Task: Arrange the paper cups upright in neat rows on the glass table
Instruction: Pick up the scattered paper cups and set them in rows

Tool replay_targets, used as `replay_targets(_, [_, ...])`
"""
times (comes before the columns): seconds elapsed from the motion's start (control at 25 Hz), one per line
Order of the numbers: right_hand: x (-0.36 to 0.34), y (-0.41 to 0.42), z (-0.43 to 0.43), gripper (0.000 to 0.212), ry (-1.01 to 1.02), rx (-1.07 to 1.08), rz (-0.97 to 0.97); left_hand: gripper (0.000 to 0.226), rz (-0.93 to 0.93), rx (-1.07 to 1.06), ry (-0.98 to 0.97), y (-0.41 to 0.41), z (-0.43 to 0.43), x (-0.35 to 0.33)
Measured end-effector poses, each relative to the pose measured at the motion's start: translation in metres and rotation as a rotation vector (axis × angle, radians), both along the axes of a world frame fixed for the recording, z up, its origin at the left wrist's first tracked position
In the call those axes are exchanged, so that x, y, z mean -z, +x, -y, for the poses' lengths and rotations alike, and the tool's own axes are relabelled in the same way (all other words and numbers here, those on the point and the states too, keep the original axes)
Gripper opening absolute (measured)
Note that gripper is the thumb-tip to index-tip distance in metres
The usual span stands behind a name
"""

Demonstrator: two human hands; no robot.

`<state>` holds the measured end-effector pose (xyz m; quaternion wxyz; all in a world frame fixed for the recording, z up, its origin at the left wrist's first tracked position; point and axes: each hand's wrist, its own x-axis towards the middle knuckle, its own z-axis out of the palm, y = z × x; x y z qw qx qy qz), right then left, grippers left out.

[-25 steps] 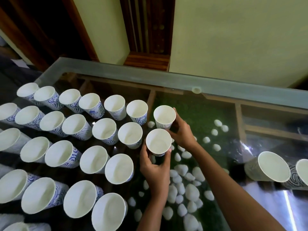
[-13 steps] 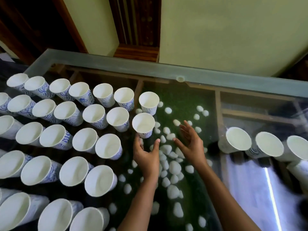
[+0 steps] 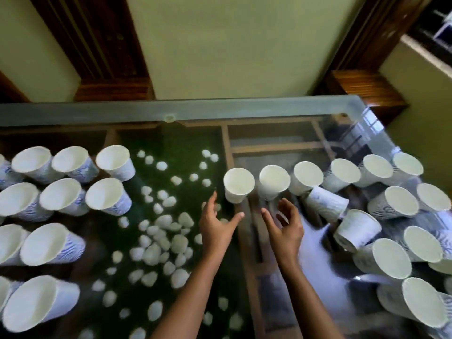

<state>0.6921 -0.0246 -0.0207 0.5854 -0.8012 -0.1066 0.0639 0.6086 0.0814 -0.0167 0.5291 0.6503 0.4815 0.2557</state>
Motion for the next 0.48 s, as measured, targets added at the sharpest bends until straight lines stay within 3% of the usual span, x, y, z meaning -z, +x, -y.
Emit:
replay_targets(0.24, [0.013,0.047,-0.020,0.077,0.042,-0.060,-0.031,0.078,0.018,-0.076,0.080,0.040,-0.011,0.012])
replay_targets(0.48, [0.018,0.048,-0.031,0.064,0.057,-0.131,0.026,0.063,0.088,-0.137,0.081,0.032,-0.012,0.013])
